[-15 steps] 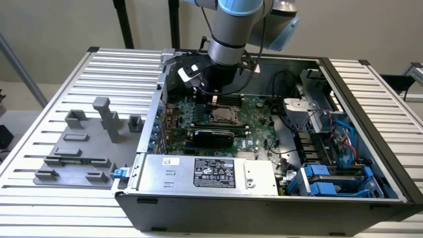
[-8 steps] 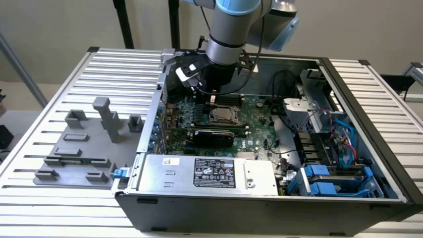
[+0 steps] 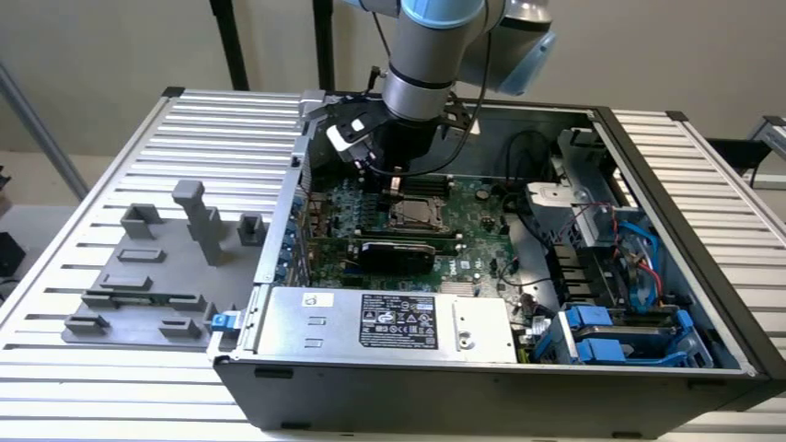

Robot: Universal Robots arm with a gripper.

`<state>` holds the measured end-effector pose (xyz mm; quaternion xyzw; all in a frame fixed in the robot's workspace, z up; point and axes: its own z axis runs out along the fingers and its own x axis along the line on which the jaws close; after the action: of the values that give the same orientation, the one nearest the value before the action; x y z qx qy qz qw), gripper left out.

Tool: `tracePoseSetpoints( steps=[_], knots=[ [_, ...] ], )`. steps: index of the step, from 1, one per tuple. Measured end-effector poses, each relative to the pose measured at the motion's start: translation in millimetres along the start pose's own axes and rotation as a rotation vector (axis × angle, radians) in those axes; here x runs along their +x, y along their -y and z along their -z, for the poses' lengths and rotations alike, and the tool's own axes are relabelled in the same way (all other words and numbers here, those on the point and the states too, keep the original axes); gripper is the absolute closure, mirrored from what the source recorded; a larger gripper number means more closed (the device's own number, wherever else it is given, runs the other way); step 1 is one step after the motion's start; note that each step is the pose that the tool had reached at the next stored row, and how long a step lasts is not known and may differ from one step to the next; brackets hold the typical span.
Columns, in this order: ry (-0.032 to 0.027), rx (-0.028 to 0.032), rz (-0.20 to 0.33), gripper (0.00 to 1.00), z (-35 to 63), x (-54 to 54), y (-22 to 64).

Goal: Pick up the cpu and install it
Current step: 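Install the first cpu locking lever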

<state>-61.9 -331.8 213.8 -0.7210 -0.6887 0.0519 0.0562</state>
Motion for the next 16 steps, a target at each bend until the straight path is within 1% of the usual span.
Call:
tracePoseSetpoints(
  steps=[2,4,9,12,16],
  knots=[
    [0.0000,0.0000,0.000,0.89,0.0,0.0,0.1],
    [-0.0003,0.0002,0.000,0.89,2.2,-0.8,0.5],
    [-0.0019,0.0022,-0.001,0.89,14.1,-8.0,3.6],
    [-0.0033,0.0026,-0.002,0.89,19.3,-10.9,6.7],
    [-0.0072,0.0027,-0.013,0.89,19.9,-11.3,12.7]
  ],
)
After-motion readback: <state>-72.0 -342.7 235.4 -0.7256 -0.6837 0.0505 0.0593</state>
